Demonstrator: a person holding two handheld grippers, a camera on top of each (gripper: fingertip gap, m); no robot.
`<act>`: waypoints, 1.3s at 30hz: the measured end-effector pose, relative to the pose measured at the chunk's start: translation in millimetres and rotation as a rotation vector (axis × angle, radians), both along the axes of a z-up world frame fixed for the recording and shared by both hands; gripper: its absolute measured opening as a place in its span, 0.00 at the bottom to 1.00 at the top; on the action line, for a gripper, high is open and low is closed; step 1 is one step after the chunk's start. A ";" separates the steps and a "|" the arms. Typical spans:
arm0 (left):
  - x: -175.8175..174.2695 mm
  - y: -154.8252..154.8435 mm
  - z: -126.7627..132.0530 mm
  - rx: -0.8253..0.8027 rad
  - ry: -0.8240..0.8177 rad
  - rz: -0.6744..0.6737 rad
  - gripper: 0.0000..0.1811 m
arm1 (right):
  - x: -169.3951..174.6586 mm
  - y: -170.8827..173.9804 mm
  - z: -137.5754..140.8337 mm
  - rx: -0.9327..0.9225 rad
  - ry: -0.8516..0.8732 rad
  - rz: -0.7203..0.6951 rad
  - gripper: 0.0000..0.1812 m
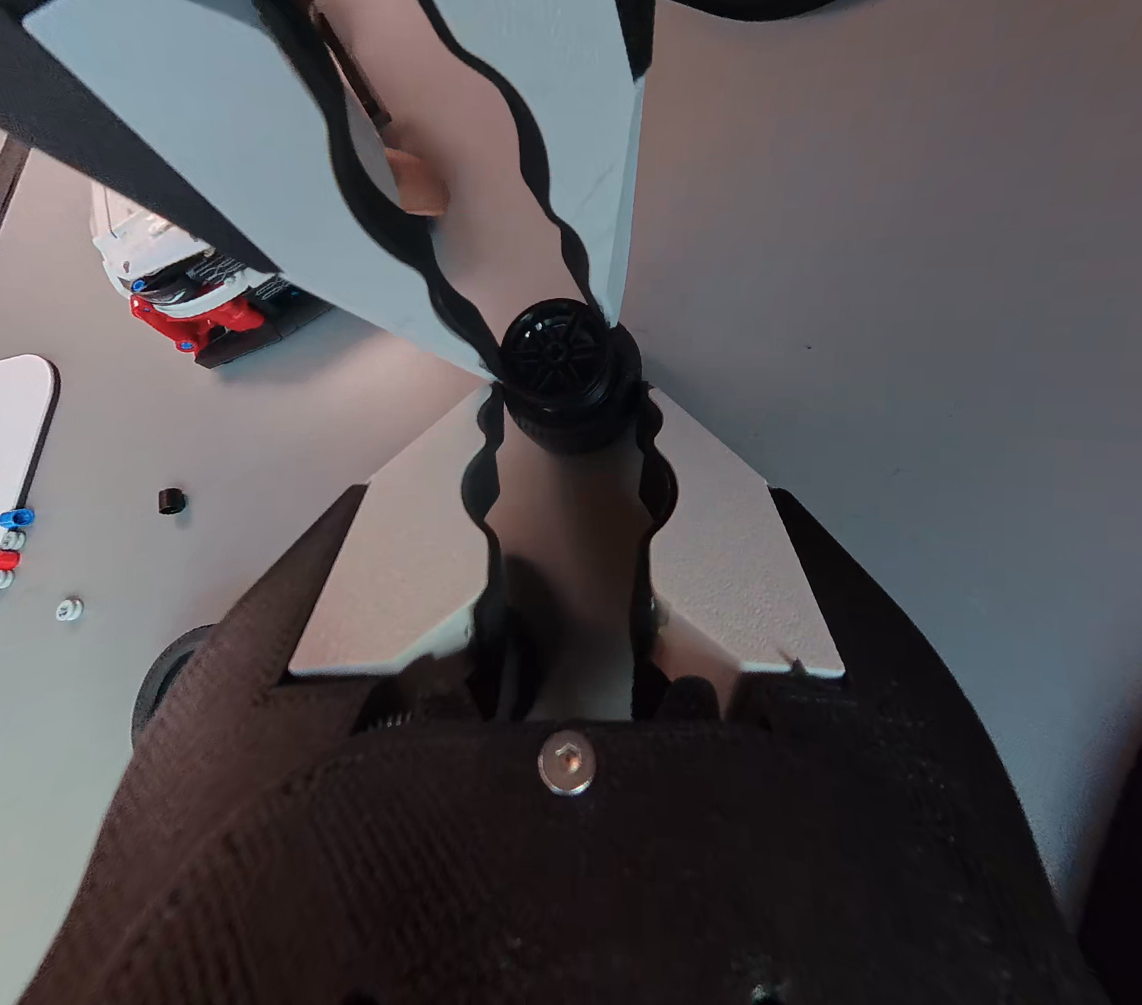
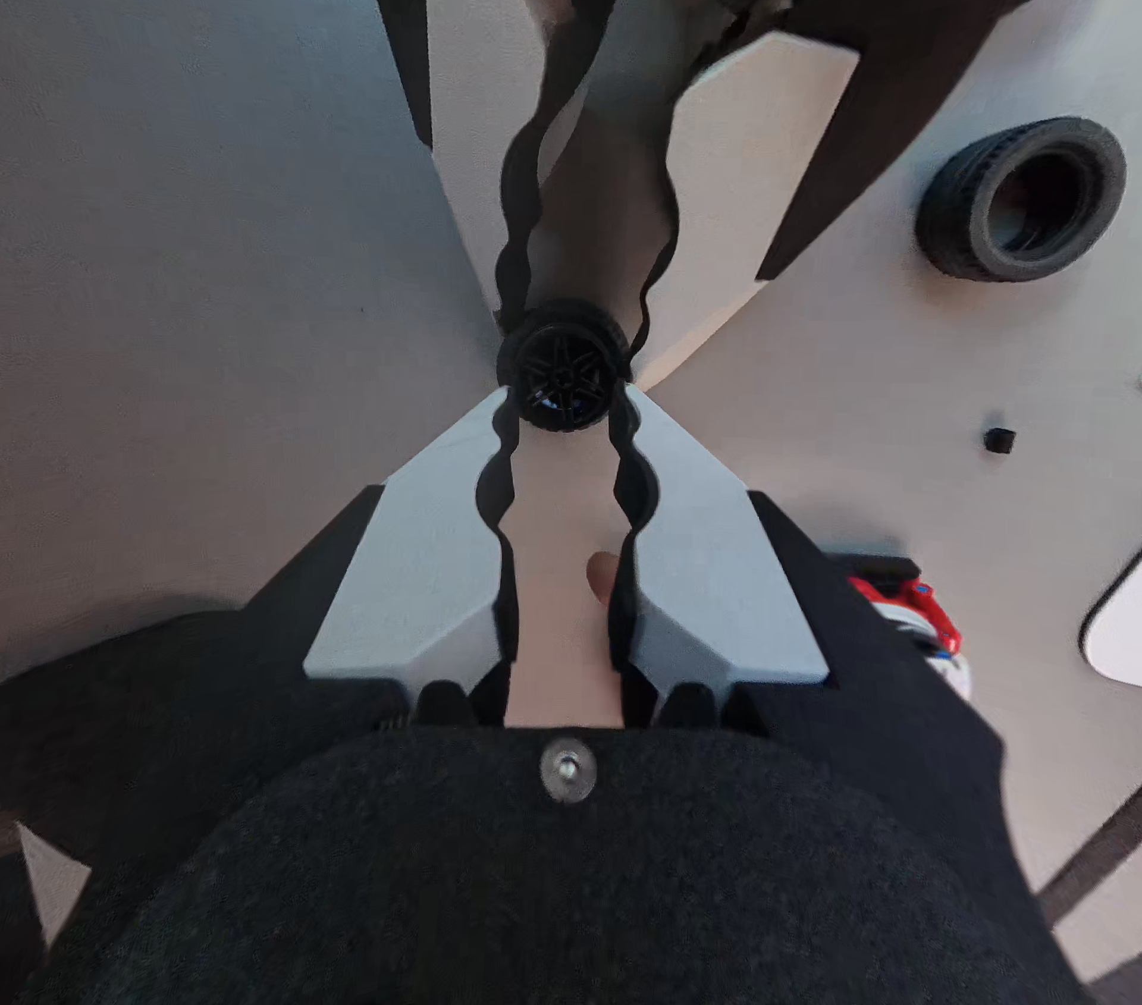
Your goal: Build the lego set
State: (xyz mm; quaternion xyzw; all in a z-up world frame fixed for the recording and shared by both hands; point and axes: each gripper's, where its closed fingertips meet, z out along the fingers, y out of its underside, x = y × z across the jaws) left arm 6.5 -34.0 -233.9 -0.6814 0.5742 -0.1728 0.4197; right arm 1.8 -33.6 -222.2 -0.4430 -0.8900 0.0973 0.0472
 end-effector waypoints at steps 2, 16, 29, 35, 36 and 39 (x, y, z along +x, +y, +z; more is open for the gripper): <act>0.3 0.0 -0.1 0.002 0.002 0.010 0.23 | -0.6 -1.8 -1.4 -0.041 0.007 -0.172 0.15; 1.8 1.7 -0.1 -0.001 0.000 0.077 0.24 | -8.3 -2.3 -1.7 -0.073 0.213 -0.593 0.15; 0.1 -0.7 1.4 -0.012 -0.014 0.019 0.23 | -3.0 -9.6 7.0 -0.139 0.054 -0.362 0.23; -0.2 0.7 0.5 0.003 -0.003 0.044 0.24 | -5.3 -1.5 -1.7 -0.014 -0.095 -0.584 0.16; -0.4 0.7 0.5 0.003 -0.003 0.049 0.24 | -5.9 -1.6 -1.9 -0.002 -0.097 -0.598 0.16; -0.6 0.2 0.4 -0.001 -0.003 0.044 0.24 | -5.9 -1.5 -2.4 -0.032 -0.053 -0.620 0.16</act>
